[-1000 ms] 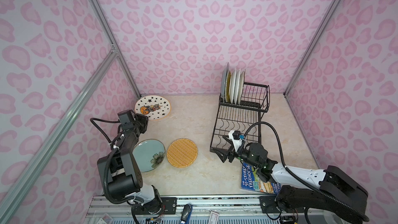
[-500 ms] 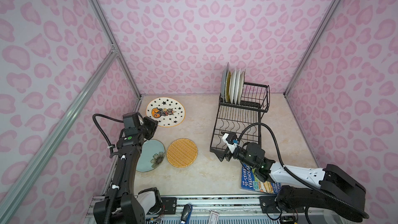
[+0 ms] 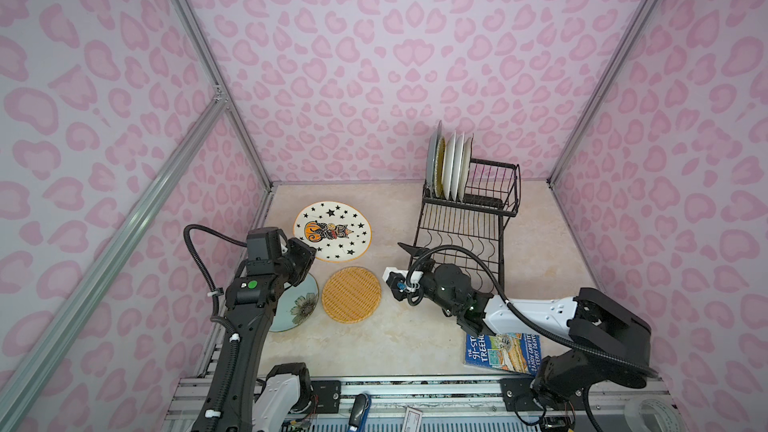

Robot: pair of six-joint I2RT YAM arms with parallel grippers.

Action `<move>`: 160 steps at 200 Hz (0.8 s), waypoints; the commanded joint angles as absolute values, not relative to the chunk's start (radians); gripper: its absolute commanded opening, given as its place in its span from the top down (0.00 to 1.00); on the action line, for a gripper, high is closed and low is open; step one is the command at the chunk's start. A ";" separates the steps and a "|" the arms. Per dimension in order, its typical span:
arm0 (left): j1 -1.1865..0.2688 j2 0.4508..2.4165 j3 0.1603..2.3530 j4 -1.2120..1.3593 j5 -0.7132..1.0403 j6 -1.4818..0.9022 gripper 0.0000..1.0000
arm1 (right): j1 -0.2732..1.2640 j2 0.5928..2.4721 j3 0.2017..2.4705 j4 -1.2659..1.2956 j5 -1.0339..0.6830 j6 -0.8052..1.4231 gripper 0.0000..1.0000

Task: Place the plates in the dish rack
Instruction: 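Move the right gripper to the upright star plate's rim beside the left gripper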

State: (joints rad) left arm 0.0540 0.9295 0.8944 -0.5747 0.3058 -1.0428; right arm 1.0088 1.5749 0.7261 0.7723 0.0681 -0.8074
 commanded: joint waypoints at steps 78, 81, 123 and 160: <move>-0.076 0.896 0.929 -0.498 0.278 -1.113 0.96 | 1.046 1.813 0.988 0.803 0.128 -1.054 0.12; -0.079 0.899 0.932 -0.499 0.277 -1.115 0.96 | 1.046 1.817 0.993 0.802 0.129 -1.055 0.13; -0.127 0.885 0.934 -0.502 0.239 -1.153 0.96 | 1.046 1.872 1.053 0.814 0.188 -1.082 0.23; -0.145 0.886 0.939 -0.509 0.229 -1.165 0.96 | 1.048 1.875 1.062 0.801 0.173 -1.082 0.38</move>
